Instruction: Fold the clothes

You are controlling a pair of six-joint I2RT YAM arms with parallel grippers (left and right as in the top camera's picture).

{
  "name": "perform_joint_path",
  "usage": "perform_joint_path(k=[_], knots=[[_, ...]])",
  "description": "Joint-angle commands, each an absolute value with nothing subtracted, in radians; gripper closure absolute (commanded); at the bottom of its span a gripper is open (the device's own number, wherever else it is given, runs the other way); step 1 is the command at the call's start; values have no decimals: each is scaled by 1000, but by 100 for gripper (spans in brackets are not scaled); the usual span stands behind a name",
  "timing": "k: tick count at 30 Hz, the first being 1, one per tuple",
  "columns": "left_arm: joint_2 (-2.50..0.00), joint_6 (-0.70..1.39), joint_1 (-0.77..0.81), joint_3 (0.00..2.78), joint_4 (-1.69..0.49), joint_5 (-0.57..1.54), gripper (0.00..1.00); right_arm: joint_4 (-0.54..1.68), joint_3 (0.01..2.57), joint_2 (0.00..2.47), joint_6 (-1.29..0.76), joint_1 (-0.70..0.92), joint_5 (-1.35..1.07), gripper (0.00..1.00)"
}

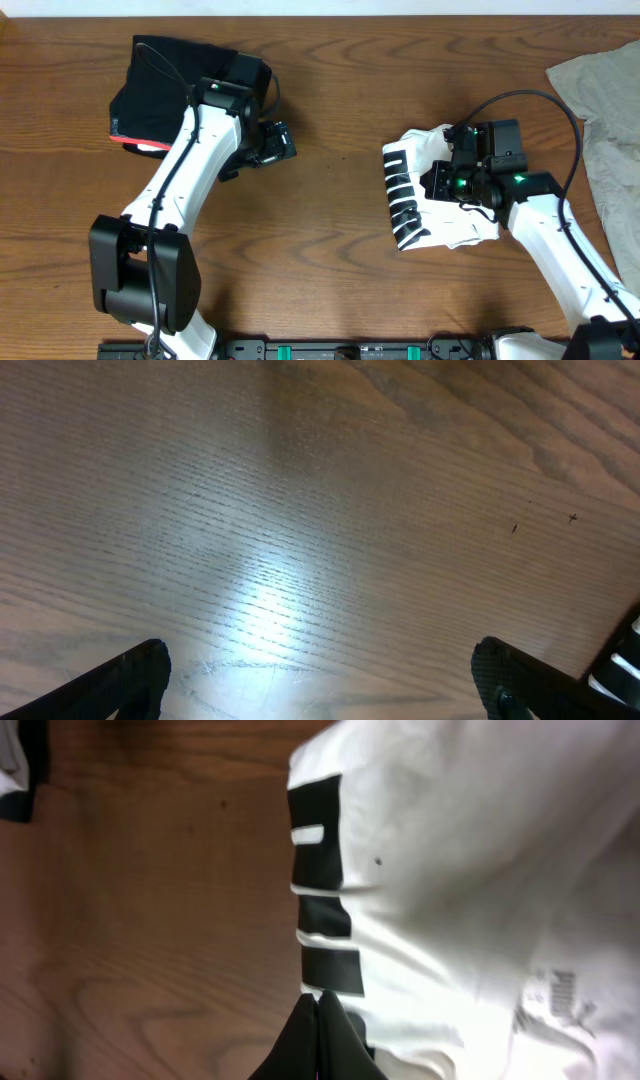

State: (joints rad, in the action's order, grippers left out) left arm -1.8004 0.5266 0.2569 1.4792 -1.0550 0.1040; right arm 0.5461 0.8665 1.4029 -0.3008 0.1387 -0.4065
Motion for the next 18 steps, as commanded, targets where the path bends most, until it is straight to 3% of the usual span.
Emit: perform_joint_path(k=[1, 11, 18], knots=[[-1795, 528, 257, 1471, -1061, 92, 2, 519, 820, 1446, -271, 145, -447, 99], [-1795, 528, 257, 1471, -1061, 92, 2, 401, 675, 1616, -272, 143, -446, 99], [-1795, 528, 257, 1471, -1061, 92, 2, 420, 829, 1538, -253, 143, -536, 99]])
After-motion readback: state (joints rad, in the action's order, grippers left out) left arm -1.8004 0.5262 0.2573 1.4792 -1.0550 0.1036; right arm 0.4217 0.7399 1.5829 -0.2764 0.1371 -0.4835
